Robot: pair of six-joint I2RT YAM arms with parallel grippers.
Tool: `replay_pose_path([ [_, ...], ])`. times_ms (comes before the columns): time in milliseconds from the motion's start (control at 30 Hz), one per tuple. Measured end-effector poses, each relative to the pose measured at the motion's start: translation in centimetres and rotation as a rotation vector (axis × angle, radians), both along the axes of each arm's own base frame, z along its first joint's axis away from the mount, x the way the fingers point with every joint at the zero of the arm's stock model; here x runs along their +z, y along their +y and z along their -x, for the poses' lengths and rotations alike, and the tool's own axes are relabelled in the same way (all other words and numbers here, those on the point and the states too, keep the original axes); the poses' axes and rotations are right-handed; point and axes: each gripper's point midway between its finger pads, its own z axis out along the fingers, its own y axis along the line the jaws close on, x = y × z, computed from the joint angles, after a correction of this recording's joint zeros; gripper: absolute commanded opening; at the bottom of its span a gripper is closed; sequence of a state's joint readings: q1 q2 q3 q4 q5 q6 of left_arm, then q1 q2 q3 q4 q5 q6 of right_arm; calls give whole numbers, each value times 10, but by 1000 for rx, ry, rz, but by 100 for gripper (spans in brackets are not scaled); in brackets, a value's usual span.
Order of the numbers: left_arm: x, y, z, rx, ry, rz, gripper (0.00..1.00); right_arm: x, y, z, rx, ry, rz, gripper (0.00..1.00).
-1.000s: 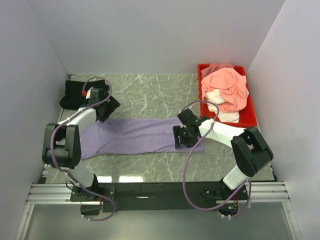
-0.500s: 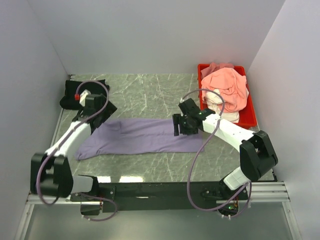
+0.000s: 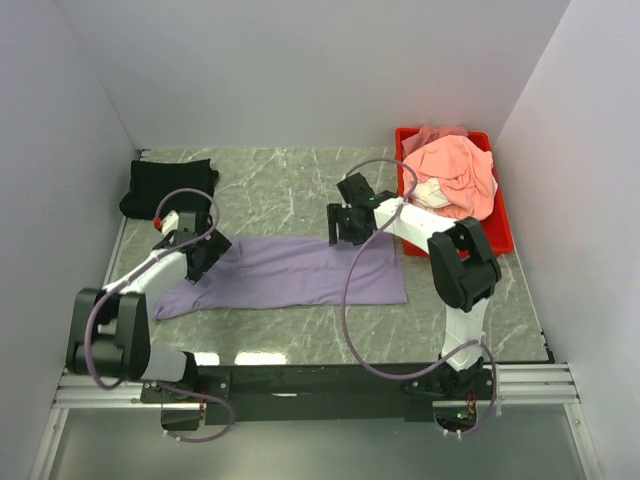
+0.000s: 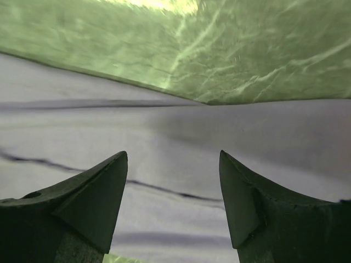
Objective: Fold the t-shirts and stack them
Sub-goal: Fold the tshirt
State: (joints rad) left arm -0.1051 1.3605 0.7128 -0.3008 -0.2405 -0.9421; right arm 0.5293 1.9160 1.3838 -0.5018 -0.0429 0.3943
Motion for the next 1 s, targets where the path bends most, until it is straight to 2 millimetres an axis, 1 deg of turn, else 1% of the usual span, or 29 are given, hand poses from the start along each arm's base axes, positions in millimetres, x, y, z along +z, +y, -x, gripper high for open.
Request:
replay_pose_path([
  [67,-16,-3,2,-7,53,11,99,-15,-2,5,1,35,14,74],
  [100,-21,-3,2,-8,72,7,99,-21,-4,9,2,50,21,74],
  [167,-16,-8,-8,-21,47,29,99,-31,-7,17,6,69,27,74],
  [200,-18,-11,-10,-29,45,34,99,-30,-7,19,8,58,14,73],
  [300,-18,-17,-12,-50,38,31,99,-30,-14,35,11,44,-5,73],
  [400,-18,-33,-17,-96,37,26,99,-31,-29,64,11,47,-8,73],
  [467,-18,-53,-22,-146,36,18,99,-32,-37,89,19,57,-4,73],
  [533,-18,-79,-27,-213,29,20,99,-32,-40,115,38,72,-4,73],
  [600,-17,-109,-32,-284,23,24,99,-32,-38,143,78,88,-11,73],
  [700,-16,-157,-44,-385,21,29,99,-32,-30,178,145,123,-39,73],
  [733,-16,-169,-49,-409,24,24,99,-32,-26,188,166,134,-47,73],
  [800,-15,-200,-68,-461,16,23,99,-32,-20,201,195,156,-60,73],
  [833,-14,-211,-78,-480,13,16,99,-31,-17,206,205,163,-66,73],
  [933,-12,-241,-107,-529,-10,16,100,-30,-10,215,225,182,-84,73],
  [1000,-11,-256,-126,-556,-23,21,99,-30,-5,220,241,197,-97,73],
])
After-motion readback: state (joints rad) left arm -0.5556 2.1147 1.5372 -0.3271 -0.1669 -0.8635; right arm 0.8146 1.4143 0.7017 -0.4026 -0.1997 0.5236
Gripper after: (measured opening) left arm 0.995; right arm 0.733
